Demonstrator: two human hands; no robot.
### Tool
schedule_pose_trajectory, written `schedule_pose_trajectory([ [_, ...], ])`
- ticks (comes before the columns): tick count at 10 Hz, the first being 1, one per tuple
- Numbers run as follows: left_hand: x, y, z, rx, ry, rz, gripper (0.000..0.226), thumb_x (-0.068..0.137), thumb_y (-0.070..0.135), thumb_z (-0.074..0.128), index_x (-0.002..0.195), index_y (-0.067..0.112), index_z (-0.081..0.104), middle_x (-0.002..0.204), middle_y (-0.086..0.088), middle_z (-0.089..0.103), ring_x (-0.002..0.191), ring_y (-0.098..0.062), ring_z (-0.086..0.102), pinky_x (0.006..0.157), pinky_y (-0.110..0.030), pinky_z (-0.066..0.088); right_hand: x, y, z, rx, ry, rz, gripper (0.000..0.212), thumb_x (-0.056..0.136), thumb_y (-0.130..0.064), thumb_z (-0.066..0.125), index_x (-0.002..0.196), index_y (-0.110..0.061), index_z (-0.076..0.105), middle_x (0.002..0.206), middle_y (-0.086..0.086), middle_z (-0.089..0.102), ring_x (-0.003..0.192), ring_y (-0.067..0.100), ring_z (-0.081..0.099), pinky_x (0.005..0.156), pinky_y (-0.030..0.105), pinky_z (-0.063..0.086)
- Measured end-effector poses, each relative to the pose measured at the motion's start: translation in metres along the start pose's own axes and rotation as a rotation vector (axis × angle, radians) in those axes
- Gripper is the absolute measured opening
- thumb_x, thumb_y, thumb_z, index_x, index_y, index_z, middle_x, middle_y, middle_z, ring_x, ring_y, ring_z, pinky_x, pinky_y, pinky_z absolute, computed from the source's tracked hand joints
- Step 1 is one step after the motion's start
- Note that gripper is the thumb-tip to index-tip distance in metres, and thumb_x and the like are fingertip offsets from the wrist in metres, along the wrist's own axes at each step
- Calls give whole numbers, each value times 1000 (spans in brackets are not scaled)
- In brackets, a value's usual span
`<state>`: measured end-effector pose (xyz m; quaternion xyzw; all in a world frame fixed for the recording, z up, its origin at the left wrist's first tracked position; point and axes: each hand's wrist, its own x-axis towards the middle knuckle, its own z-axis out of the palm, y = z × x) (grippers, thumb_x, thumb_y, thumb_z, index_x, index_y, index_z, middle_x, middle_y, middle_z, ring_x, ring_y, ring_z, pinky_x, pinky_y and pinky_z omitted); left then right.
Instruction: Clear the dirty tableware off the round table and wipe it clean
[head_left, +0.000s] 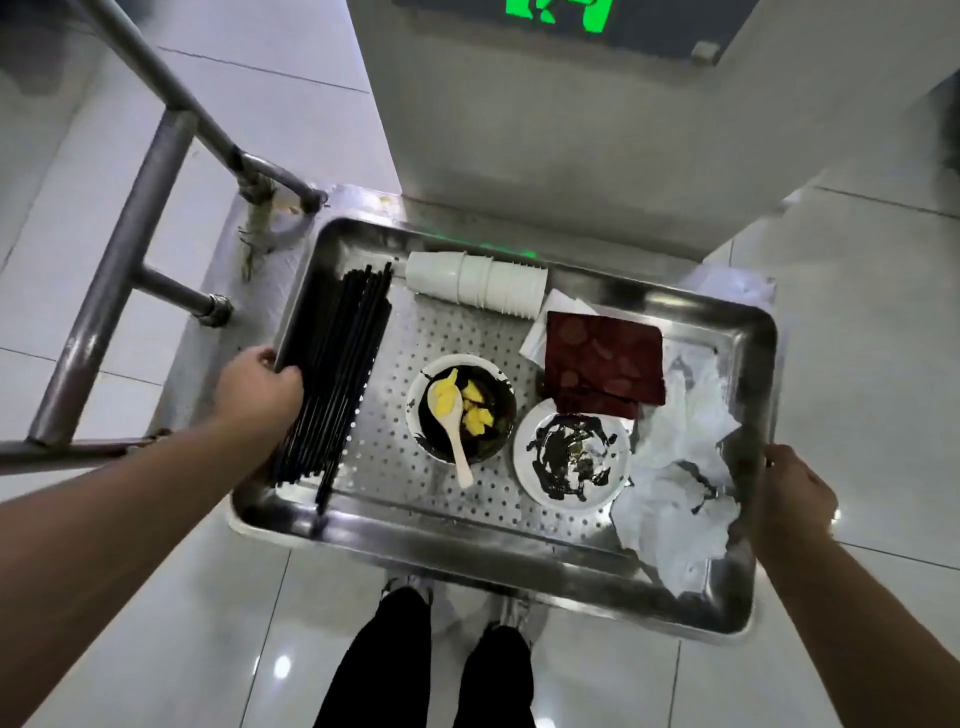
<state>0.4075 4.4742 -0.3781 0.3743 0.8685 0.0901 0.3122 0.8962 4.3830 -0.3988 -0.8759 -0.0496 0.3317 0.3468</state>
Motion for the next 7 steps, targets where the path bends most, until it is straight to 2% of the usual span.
schedule_pose_trajectory([
  [1,42,-3,38,11,20,-22,25,80,21,57,98,8,69,93,-19,71,93,-39,67,88,-44,56,27,10,41,53,23,-7,43,89,-26,56,122,0,63,75,-4,57,61,10,51,34,9,39],
  [2,77,0,74,39,76,-13,25,88,11,58,109,5,70,105,-18,71,102,-38,64,93,-41,49,58,23,74,62,16,-37,42,90,-25,56,123,0,63,75,-5,56,61,9,51,34,9,39],
  [3,105,-2,103,58,86,-1,26,89,9,57,112,4,70,103,-19,69,97,-36,62,86,-39,48,89,35,105,66,22,-40,41,90,-26,58,121,-1,65,74,-5,56,60,8,50,36,9,40],
  [4,126,-9,120,68,65,40,22,88,8,56,107,3,67,96,-18,67,85,-32,58,74,-35,41,107,43,123,47,35,-7,35,88,-28,60,115,-8,70,76,0,61,60,15,54,42,19,44],
  [5,132,-15,129,119,38,67,20,87,9,58,106,7,66,94,-17,68,84,-34,59,74,-37,44,114,44,132,51,45,62,29,89,-31,61,111,-17,73,98,10,71,74,26,59,55,29,47],
  [6,132,-16,129,101,-5,122,16,86,14,60,100,11,64,92,-17,67,84,-37,64,77,-42,52,114,48,136,19,40,-24,34,85,-37,68,115,-21,72,106,6,72,78,24,62,59,28,48],
  [7,123,-6,121,193,-72,180,46,89,23,58,133,13,57,123,-20,60,112,-40,60,101,-52,48,94,40,135,-180,57,-181,45,85,-48,66,124,-25,63,102,4,71,80,24,66,71,37,55],
])
